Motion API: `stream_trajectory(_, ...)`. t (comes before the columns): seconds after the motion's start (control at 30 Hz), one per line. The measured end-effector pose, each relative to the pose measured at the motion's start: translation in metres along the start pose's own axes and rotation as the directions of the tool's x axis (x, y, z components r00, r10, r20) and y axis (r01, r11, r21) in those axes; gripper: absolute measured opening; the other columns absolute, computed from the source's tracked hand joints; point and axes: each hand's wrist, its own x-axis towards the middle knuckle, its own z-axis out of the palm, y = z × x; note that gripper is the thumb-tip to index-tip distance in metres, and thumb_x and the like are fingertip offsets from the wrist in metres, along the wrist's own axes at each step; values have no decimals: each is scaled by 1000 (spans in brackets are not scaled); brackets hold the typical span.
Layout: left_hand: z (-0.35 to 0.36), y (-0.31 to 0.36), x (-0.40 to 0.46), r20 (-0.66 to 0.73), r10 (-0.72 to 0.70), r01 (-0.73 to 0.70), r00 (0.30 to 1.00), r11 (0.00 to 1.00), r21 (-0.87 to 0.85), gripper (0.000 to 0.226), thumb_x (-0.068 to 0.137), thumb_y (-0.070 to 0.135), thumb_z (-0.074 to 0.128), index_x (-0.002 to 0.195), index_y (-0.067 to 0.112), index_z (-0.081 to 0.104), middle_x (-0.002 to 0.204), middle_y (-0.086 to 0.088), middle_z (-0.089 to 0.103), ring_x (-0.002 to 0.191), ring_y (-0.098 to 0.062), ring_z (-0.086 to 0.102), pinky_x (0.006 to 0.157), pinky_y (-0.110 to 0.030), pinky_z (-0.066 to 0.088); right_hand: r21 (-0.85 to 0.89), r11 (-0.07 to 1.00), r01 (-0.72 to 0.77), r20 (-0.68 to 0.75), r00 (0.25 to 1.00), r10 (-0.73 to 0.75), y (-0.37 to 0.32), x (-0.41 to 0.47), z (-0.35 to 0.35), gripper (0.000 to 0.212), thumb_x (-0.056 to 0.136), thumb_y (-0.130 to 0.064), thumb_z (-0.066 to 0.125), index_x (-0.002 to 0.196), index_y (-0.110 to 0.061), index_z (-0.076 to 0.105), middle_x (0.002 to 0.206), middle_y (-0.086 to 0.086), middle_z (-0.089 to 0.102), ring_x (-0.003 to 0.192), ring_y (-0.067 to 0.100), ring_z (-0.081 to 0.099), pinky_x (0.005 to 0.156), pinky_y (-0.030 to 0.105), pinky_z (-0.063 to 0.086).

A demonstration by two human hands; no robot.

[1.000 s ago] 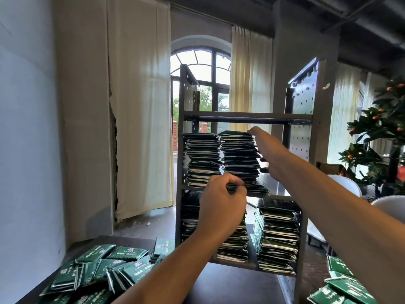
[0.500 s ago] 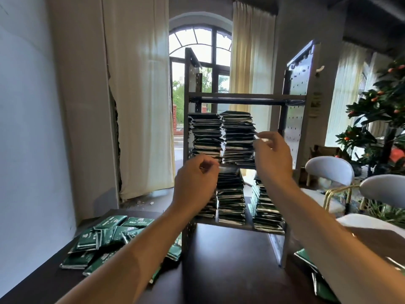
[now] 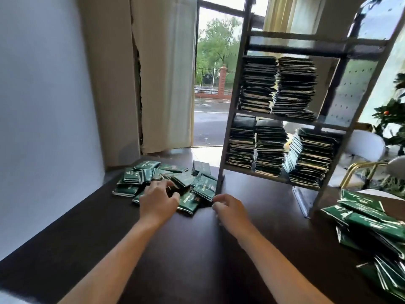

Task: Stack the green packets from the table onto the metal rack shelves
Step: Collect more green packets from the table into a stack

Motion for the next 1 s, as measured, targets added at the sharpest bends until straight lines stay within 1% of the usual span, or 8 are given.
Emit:
stream_trajectory(0.1, 14, -34, 7, 85, -27, 9, 996, 979, 205, 55, 91, 37, 58, 144, 32, 48, 157, -1, 37, 145, -22, 30, 117, -44, 21, -40, 999, 20, 0, 1000, -20, 7, 6, 31, 14, 91, -13, 59, 97, -23, 66, 74, -6, 60, 68, 14, 56, 67, 28, 43)
stream_trajectory(0.17, 20, -52, 12, 125, -27, -7, 992, 964, 265, 61, 94, 41, 52, 152, 34, 36, 166, 1, 21, 152, -20, 16, 120, -47, 11, -160, 986, 39, 13, 999, -37, 13, 12, 49, 23, 91, -17, 58, 111, -23, 67, 97, -4, 65, 90, 17, 61, 77, 26, 44)
stream_trajectory(0.27, 25, -71, 14, 256, -87, -12, 963, 932, 362, 63, 100, 46, 40, 158, 34, 20, 168, 5, 11, 155, -20, 6, 120, -56, 4, -381, 915, 137, 78, 990, -116, 20, 19, 73, 42, 93, -24, 57, 135, -23, 58, 136, -1, 56, 129, 20, 46, 106, 26, 33)
stream_trajectory(0.4, 24, -73, 9, 238, -53, -45, 970, 920, 389, 58, 99, 45, 40, 155, 31, 32, 164, 9, 27, 153, -16, 17, 119, -55, 8, -576, 782, 239, 170, 970, -171, 18, 24, 96, 61, 97, -37, 53, 154, -31, 33, 164, -5, 24, 151, 20, 16, 120, 38, 20)
stream_trajectory(0.5, 23, -69, -3, 193, 31, -107, 981, 910, 401, 52, 97, 44, 44, 148, 32, 44, 157, 13, 39, 147, -11, 28, 117, -49, 12, -644, 725, 244, 242, 964, -109, 17, 24, 110, 63, 100, -42, 44, 158, -35, 20, 169, -5, 8, 156, 22, 0, 123, 46, 8)
stream_trajectory(0.7, 21, -62, -20, 157, 110, -168, 981, 888, 427, 42, 97, 41, 43, 134, 31, 59, 138, 11, 59, 130, -15, 48, 106, -41, 25, -684, 688, 245, 257, 962, -87, 24, 13, 106, 57, 104, -48, 35, 158, -33, 25, 169, -4, 8, 156, 20, -1, 126, 46, 0)
stream_trajectory(0.87, 27, -62, -36, -14, 260, -246, 965, 927, 283, 32, 79, 34, 50, 90, 24, 78, 89, 3, 76, 85, -24, 67, 86, -41, 42, -675, 684, 276, 280, 954, -109, 30, -14, 85, 56, 102, -47, 40, 155, -33, 33, 168, -7, 15, 155, 17, 7, 126, 45, 6)
stream_trajectory(1.0, 26, -65, -37, 75, 212, -223, 974, 958, 179, 35, 89, 32, 57, 120, 24, 72, 129, 0, 65, 119, -25, 57, 101, -38, 41, -664, 691, 287, 275, 952, -131, 37, -45, 63, 52, 101, -47, 44, 151, -36, 40, 165, -13, 21, 154, 13, 11, 125, 44, 11)
